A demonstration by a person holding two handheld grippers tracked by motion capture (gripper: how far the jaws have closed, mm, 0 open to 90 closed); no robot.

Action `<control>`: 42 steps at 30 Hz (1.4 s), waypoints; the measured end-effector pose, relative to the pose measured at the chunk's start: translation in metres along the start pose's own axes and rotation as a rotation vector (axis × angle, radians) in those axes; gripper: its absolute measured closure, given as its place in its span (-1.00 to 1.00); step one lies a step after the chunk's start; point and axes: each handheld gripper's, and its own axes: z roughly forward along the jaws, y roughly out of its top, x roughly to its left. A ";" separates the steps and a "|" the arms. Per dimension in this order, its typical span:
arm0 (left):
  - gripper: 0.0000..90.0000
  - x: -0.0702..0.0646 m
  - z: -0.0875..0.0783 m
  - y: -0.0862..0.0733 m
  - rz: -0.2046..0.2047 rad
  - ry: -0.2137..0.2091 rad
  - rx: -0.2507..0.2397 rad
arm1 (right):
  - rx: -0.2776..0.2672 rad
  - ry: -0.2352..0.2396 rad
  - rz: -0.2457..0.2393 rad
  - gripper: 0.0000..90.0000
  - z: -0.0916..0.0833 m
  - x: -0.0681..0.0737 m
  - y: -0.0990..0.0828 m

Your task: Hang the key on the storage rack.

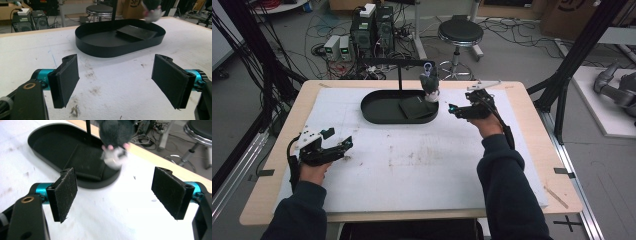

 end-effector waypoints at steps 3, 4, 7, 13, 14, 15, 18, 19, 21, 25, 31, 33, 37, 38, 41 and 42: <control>-0.52 -0.002 0.000 0.001 0.005 -0.014 -0.010 | -0.036 -0.006 -0.017 -0.53 -0.022 0.001 -0.017; -0.52 -0.003 0.000 0.001 0.005 -0.017 -0.012 | -0.047 -0.003 -0.009 -0.53 -0.029 0.001 -0.024; -0.52 -0.004 -0.001 0.001 0.004 -0.025 -0.018 | -0.067 -0.013 0.012 -0.53 -0.043 0.001 -0.043; -0.52 -0.008 0.001 0.001 0.014 -0.030 -0.014 | -0.068 -0.033 0.051 -0.53 -0.064 -0.001 -0.084; -0.52 -0.009 0.001 0.001 0.014 -0.031 -0.015 | -0.065 -0.041 0.055 -0.53 -0.066 0.000 -0.090; -0.52 -0.010 0.001 0.001 0.019 -0.033 -0.013 | -0.065 -0.047 0.057 -0.53 -0.069 0.000 -0.097; -0.52 -0.011 0.000 0.002 0.028 -0.029 -0.017 | -0.070 -0.062 0.060 -0.53 -0.074 0.001 -0.110; -0.52 -0.011 0.000 0.002 0.029 -0.028 -0.019 | -0.070 -0.066 0.068 -0.53 -0.075 0.000 -0.114; -0.52 -0.011 -0.001 0.002 0.026 -0.028 -0.023 | -0.073 -0.076 0.073 -0.53 -0.078 -0.001 -0.120; -0.52 -0.012 -0.001 0.002 0.028 -0.025 -0.022 | -0.066 -0.096 0.049 -0.53 -0.079 -0.002 -0.124; -0.52 -0.012 -0.002 0.002 0.027 -0.026 -0.021 | -0.051 -0.106 0.030 -0.53 -0.078 -0.001 -0.128; -0.52 -0.012 -0.002 0.002 0.029 -0.026 -0.023 | -0.043 -0.113 0.026 -0.53 -0.077 -0.001 -0.129; -0.52 -0.012 -0.002 0.002 0.028 -0.030 -0.027 | -0.031 -0.126 0.014 -0.53 -0.076 -0.001 -0.131; -0.52 -0.012 -0.002 0.002 0.029 -0.031 -0.027 | -0.028 -0.133 0.008 -0.53 -0.076 -0.001 -0.131; -0.52 -0.011 -0.002 0.002 0.027 -0.031 -0.029 | -0.023 -0.137 0.004 -0.53 -0.076 0.000 -0.131; -0.52 -0.011 -0.002 0.002 0.028 -0.031 -0.029 | -0.023 -0.137 0.002 -0.53 -0.076 0.000 -0.131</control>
